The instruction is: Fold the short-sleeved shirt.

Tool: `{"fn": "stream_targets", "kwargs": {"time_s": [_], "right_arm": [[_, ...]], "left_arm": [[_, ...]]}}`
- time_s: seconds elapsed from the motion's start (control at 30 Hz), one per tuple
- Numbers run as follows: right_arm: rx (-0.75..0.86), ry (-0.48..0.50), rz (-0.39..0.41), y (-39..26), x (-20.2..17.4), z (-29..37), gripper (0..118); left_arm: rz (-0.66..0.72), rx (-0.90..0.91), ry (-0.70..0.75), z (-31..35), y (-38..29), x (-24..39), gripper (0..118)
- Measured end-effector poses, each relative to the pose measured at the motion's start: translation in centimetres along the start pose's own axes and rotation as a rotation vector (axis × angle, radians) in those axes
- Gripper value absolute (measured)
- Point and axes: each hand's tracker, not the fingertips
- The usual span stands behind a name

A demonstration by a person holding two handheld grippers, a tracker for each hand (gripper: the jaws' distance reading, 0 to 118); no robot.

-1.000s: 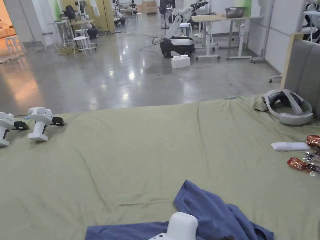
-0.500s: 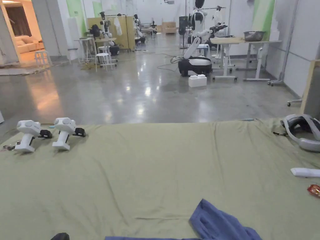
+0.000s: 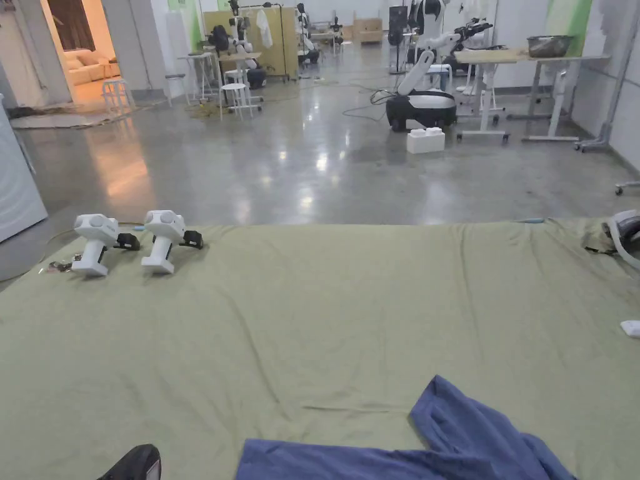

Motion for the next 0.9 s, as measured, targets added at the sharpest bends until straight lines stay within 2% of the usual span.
{"fn": "stream_targets", "kwargs": {"time_s": [0.17,0.23,0.3,0.33,0.37,0.4,0.43,0.57,0.63,0.7,0.8,0.83,0.9], "right_arm": [[-0.022,0.034,-0.024,-0.2,0.3,-0.5,2],[-0.035,0.035,-0.022,-0.5,0.4,-0.7,2],[-0.066,0.034,-0.022,-1.0,0.7,-1.0,2],[-0.080,0.031,-0.026,-1.5,1.0,-1.2,2],[-0.103,0.031,-0.032,-2.0,1.3,-1.4,2],[-0.127,0.031,-0.037,-2.4,1.6,-1.6,2],[-0.142,0.026,-0.039,-2.8,1.8,-1.7,2],[-0.211,-0.003,-0.066,-4.4,3.2,-2.5,2],[-0.250,-0.019,-0.066,-5.2,4.0,-2.8,2],[-0.292,-0.049,-0.052,-5.8,4.7,-3.1,2],[-0.330,-0.080,-0.044,-6.7,5.7,-3.2,2],[-0.345,-0.086,-0.047,-7.0,6.1,-3.3,2],[-0.368,-0.088,-0.058,-6.9,6.3,-3.5,2]], "left_arm": [[0.047,-0.162,-0.027,-3.4,-1.1,-1.9,1],[0.143,-0.314,-0.059,-7.7,-3.0,-3.3,6],[0.279,-0.374,-0.139,-12.6,-5.7,-5.4,14],[0.328,-0.399,-0.166,-14.5,-6.8,-6.2,32],[0.355,-0.454,-0.172,-17.6,-7.7,-5.5,61],[0.366,-0.521,-0.190,-20.5,-8.8,-5.8,80],[0.370,-0.560,-0.204,-23.1,-10.2,-6.3,79],[0.386,-0.767,-0.100,-32.9,-14.6,-6.3,78],[0.342,-0.829,-0.055,-36.7,-16.9,-6.0,78],[0.243,-0.909,-0.016,-38.7,-19.0,-5.5,73],[0.246,-0.961,-0.028,-39.3,-21.2,-4.6,67],[0.192,-0.942,-0.022,-39.2,-21.2,-4.3,60],[0.061,-0.923,-0.032,-39.2,-20.6,-3.2,6]]}}
